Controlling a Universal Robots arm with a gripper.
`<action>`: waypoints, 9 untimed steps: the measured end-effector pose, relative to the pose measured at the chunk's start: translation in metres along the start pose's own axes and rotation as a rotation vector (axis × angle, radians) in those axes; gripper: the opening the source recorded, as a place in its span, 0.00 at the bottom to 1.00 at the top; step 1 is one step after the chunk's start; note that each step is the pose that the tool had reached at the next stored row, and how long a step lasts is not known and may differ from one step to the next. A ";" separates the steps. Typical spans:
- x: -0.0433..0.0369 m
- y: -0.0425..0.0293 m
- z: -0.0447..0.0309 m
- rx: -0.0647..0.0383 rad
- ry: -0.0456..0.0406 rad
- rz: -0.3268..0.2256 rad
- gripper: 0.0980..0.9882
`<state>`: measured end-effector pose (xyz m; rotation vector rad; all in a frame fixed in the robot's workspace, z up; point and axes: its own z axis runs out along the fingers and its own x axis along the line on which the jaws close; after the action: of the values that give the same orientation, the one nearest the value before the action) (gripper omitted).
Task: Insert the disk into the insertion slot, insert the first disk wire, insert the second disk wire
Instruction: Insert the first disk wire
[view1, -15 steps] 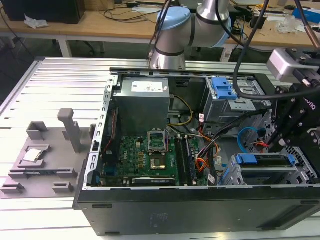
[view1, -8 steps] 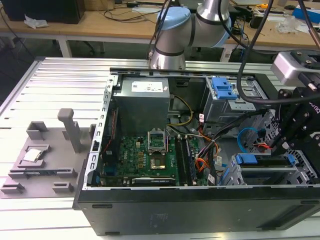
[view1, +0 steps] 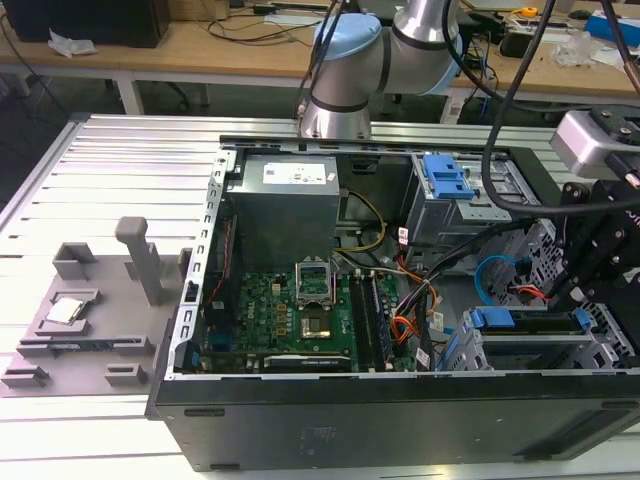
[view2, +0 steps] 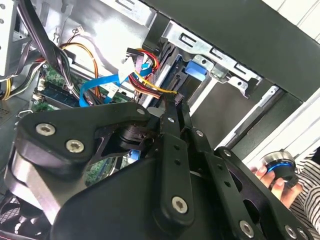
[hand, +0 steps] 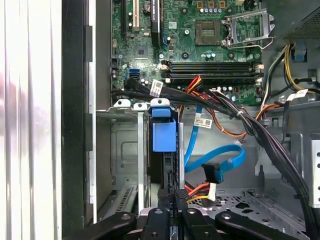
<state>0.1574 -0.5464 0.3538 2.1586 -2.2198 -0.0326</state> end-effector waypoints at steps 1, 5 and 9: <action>-0.0001 -0.0001 0.0005 0.000 -0.0006 0.000 0.07; -0.0002 0.0008 0.0038 -0.001 -0.0196 -0.001 0.07; -0.0003 0.0012 0.0081 -0.001 -0.0270 -0.001 0.07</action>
<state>0.1558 -0.5462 0.3458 2.1724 -2.2321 -0.0630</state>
